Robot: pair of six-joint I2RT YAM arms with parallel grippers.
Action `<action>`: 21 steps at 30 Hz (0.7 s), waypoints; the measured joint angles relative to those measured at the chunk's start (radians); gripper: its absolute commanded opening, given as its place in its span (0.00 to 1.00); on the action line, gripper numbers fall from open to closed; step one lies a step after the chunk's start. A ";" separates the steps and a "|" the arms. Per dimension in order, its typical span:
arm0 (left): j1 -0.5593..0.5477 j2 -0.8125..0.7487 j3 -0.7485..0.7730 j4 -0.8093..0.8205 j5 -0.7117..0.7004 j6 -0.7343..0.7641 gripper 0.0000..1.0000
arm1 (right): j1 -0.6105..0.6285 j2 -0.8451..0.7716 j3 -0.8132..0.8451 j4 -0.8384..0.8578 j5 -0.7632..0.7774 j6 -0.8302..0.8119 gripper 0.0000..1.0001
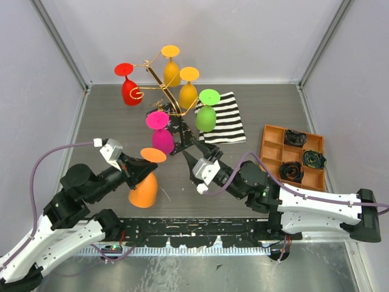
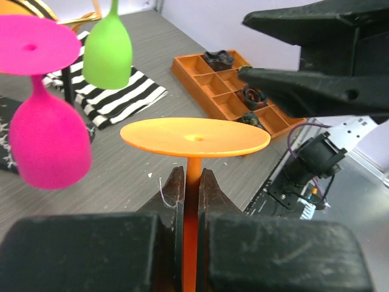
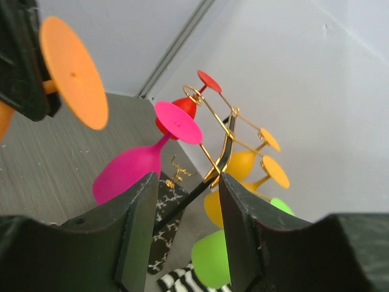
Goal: Place the wine glass upside down on the wine glass rack
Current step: Turn the wine glass upside down at the wine rack.
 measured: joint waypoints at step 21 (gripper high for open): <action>0.000 -0.042 -0.139 0.105 -0.359 0.113 0.00 | -0.456 0.238 0.127 -0.247 -0.266 0.788 0.57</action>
